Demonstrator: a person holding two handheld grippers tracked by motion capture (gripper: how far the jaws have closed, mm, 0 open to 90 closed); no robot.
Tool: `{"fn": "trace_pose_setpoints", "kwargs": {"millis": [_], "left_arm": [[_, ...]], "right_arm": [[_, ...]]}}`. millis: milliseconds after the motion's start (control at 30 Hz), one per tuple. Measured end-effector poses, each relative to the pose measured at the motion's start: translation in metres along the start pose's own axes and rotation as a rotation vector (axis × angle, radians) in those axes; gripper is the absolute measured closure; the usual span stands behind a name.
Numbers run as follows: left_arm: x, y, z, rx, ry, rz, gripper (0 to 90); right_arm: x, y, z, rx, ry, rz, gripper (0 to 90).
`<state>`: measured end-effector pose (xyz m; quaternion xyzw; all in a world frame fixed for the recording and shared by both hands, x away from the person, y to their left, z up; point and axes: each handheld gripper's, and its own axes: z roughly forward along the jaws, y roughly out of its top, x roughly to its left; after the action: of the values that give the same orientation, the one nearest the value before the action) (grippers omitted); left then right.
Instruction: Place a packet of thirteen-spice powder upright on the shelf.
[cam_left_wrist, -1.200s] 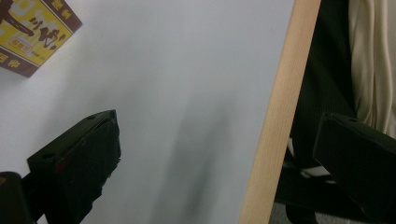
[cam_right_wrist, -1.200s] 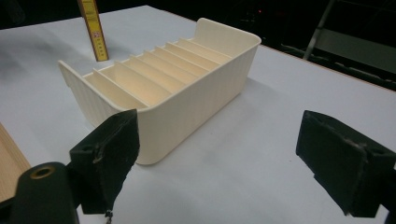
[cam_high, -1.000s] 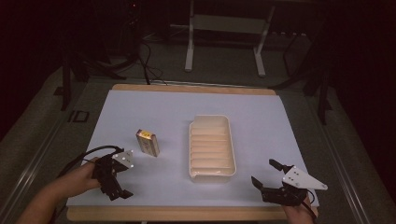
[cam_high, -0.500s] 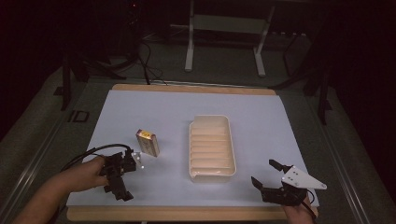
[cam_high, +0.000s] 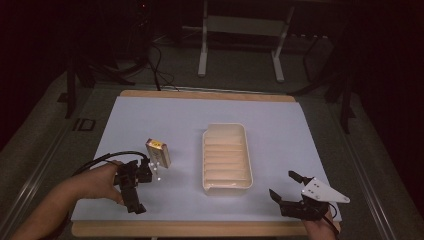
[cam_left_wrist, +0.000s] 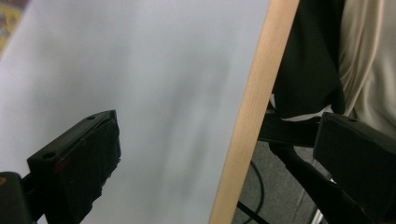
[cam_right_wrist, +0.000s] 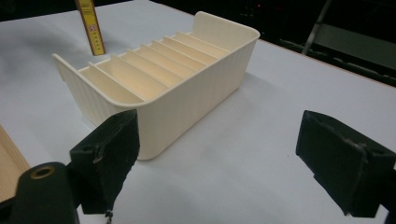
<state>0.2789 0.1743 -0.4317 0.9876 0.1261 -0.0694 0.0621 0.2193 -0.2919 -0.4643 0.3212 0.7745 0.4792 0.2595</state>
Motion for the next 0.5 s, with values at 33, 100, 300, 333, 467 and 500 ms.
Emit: {"fn": "trace_pose_setpoints", "kwargs": {"millis": [33, 100, 300, 333, 467, 500], "left_arm": [[0.000, 0.001, -0.002, -0.002, 0.004, 0.009, 0.9], [0.001, 0.002, -0.005, -0.001, 0.010, 0.017, 1.0], [0.000, 0.006, -0.020, -0.005, 0.016, 0.038, 1.0], [0.000, 0.006, -0.023, -0.002, 0.016, 0.038, 1.0], [0.000, 0.011, -0.031, 0.000, 0.017, 0.046, 1.0], [-0.001, 0.013, -0.033, 0.005, 0.019, 0.053, 1.0]], "right_arm": [[0.000, 0.000, 0.000, -0.001, 0.002, 0.001, 13.6], [0.000, 0.000, 0.000, 0.000, 0.002, 0.004, 13.6], [0.000, 0.000, 0.000, -0.002, -0.004, 0.000, 13.5], [0.000, 0.000, 0.000, -0.001, -0.005, 0.000, 13.5], [0.000, 0.000, 0.000, 0.000, -0.004, -0.004, 13.5], [0.000, 0.000, 0.000, -0.001, -0.003, -0.002, 13.6]]}}
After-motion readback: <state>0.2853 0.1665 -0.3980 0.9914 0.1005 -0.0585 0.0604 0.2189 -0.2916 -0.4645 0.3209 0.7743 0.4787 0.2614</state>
